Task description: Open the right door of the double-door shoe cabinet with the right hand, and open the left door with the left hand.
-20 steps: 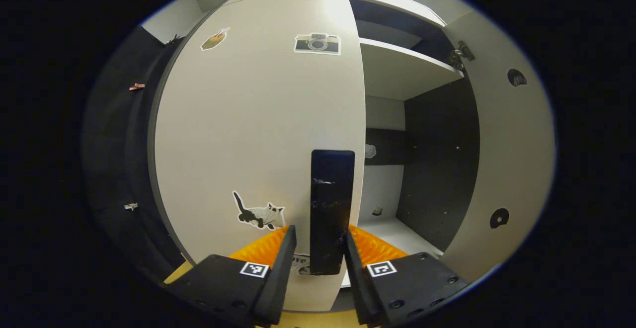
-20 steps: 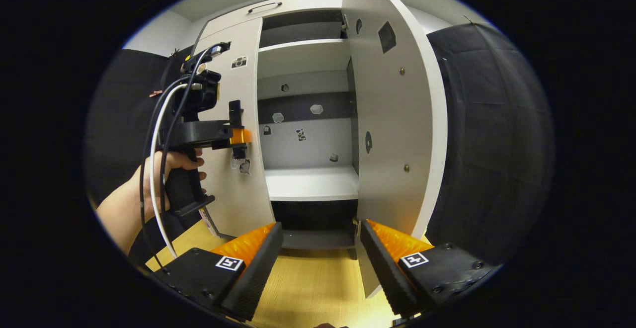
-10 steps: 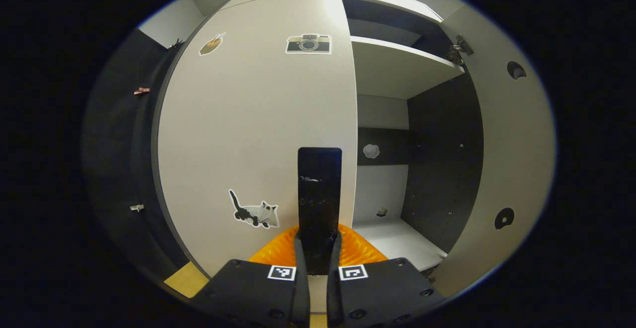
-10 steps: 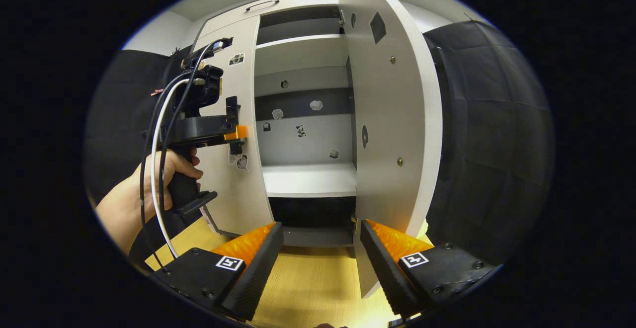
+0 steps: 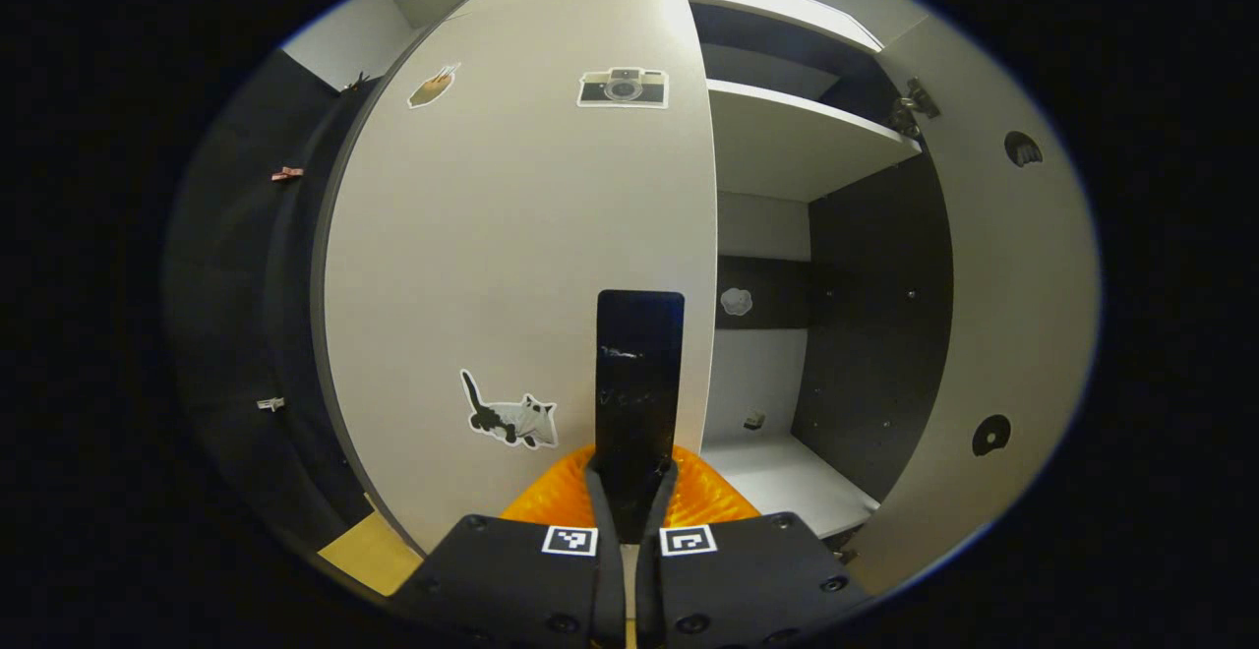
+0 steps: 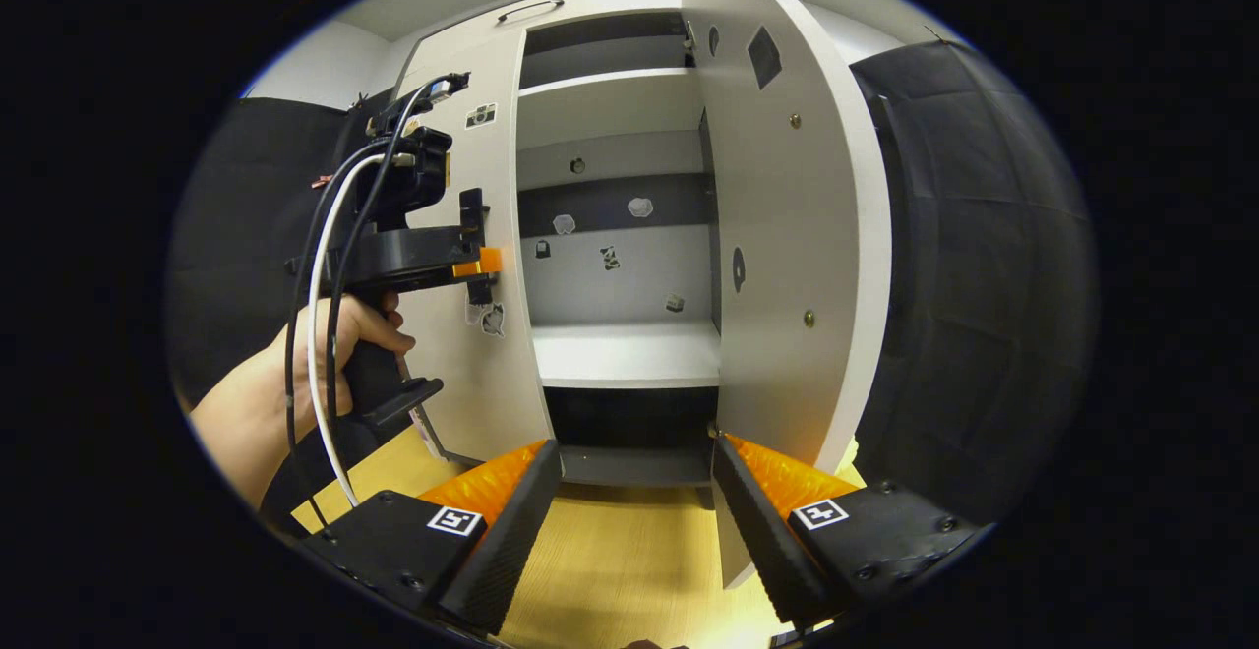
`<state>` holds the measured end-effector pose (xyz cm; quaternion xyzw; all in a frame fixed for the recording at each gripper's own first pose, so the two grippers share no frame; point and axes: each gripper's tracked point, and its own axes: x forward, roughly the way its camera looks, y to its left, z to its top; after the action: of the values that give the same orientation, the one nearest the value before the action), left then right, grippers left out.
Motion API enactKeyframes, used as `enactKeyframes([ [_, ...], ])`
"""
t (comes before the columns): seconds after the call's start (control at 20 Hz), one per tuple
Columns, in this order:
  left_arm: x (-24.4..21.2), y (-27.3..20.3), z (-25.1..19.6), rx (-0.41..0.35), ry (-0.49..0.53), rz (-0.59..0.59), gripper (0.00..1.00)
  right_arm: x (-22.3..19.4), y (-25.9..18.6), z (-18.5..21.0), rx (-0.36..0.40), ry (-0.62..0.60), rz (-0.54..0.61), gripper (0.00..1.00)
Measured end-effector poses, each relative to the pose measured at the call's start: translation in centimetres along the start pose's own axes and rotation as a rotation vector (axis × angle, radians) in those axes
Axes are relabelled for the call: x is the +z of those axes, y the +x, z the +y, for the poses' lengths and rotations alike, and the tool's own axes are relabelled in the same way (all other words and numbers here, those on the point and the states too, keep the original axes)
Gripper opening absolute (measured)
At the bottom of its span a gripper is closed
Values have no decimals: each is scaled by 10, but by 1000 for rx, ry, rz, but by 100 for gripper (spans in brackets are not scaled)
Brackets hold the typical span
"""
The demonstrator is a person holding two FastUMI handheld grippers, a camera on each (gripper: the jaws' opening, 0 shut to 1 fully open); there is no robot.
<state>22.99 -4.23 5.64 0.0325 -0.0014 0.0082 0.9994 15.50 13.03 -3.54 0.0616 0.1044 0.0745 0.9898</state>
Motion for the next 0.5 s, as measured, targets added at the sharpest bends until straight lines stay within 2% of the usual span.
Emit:
enactKeyframes([
  [0.5, -2, -11, 10, -47, 17, 1, 8, -4, -9, 27, 16, -12, 12, 99],
])
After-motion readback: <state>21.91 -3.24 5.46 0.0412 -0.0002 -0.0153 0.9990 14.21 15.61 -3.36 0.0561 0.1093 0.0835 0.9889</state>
